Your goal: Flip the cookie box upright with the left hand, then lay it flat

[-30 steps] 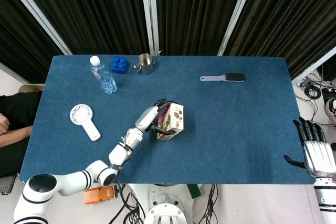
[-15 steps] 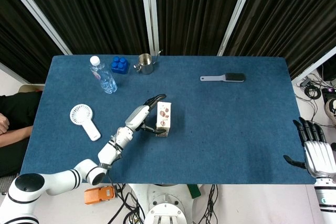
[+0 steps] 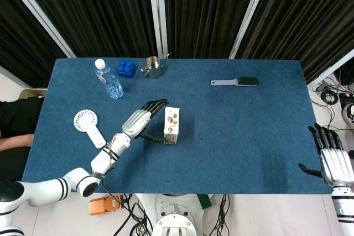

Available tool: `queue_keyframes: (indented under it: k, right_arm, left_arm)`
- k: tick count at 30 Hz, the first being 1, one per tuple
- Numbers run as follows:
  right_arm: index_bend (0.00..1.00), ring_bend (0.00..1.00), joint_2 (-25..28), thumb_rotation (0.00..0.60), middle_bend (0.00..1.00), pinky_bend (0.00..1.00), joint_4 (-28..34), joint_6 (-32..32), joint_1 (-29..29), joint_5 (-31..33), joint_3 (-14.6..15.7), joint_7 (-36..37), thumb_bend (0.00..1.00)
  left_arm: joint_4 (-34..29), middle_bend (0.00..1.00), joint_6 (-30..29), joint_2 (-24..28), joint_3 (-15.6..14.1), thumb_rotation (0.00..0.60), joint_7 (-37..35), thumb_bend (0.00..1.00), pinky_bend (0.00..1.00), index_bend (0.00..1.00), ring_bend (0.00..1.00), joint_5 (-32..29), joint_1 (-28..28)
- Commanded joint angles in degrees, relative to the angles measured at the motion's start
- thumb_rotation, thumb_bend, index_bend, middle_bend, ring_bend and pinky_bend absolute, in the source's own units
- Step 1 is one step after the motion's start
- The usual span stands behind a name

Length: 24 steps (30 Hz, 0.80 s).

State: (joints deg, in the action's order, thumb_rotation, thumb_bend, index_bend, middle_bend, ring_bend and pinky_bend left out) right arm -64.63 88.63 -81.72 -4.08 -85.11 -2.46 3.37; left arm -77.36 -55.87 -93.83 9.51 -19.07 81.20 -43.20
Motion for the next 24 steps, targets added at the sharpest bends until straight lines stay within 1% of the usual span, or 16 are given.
queue_keyframes:
  k: [1,4,5,7,8,11,15,17,21,24]
  right_arm:
    - [0.00,0.00,-0.18,0.600,0.00,0.00,-0.29,0.13,-0.09,-0.10,0.05,0.28,0.21]
    - [0.00,0.00,-0.41,0.600,0.00,0.00,-0.69,0.20,-0.18,-0.19,0.05,0.70,0.21]
    - [0.00,0.00,-0.49,0.600,0.00,0.00,-0.86,0.27,-0.23,-0.21,0.05,0.87,0.21]
    - [0.00,0.00,-0.60,0.600,0.00,0.00,-1.09,0.44,-0.34,-0.24,0.06,1.01,0.21]
    - [0.00,0.00,-0.65,0.600,0.00,0.00,-1.20,0.64,-0.46,-0.25,0.07,1.04,0.21]
    - [0.00,0.00,-0.75,0.600,0.00,0.00,-1.36,0.95,-0.70,-0.33,0.08,1.19,0.21]
    - [0.00,0.00,-0.77,0.600,0.00,0.00,-1.55,1.01,-0.80,-0.41,0.08,1.45,0.21]
    - [0.00,0.00,-0.78,0.600,0.00,0.00,-1.74,1.04,-0.78,-0.33,0.10,1.72,0.21]
    - [0.00,0.00,-0.94,0.600,0.00,0.00,-2.22,1.16,-0.73,-0.16,0.17,2.17,0.21]
    - [0.00,0.00,-1.11,0.600,0.00,0.00,-2.62,1.17,-0.69,-0.15,0.22,2.65,0.21]
  left_arm:
    - [-11.92,0.00,1.54,7.69,1.24,0.431,11.85,0.03,0.00,0.00,0.00,-5.20,0.34]
    - [-19.50,0.00,2.59,11.03,2.23,0.413,20.18,0.03,0.00,0.00,0.00,-9.75,-0.48]
    - [-22.10,0.00,2.94,11.89,2.56,0.425,23.79,0.03,0.00,0.00,0.00,-11.85,-1.09]
    - [-25.14,0.00,3.25,12.70,2.94,0.464,29.14,0.03,0.00,0.00,0.00,-15.34,-2.20]
    - [-27.04,0.00,3.21,12.84,3.35,0.479,32.92,0.03,0.00,0.00,0.00,-17.92,-3.27]
    - [-30.48,0.00,2.38,12.62,4.17,0.508,41.52,0.03,0.00,0.00,0.00,-25.49,-6.18]
    - [-32.80,0.00,-0.39,11.52,4.91,0.523,50.97,0.03,0.00,0.00,0.00,-35.03,-10.23]
    - [-33.99,0.00,-2.57,10.82,5.41,0.527,56.58,0.03,0.00,0.00,0.00,-41.51,-13.23]
    - [-35.02,0.00,-5.82,9.63,6.70,0.530,62.02,0.03,0.00,0.00,0.00,-50.34,-17.30]
    - [-34.74,0.00,-6.86,9.04,7.70,0.527,63.98,0.03,0.00,0.00,0.00,-55.53,-19.81]
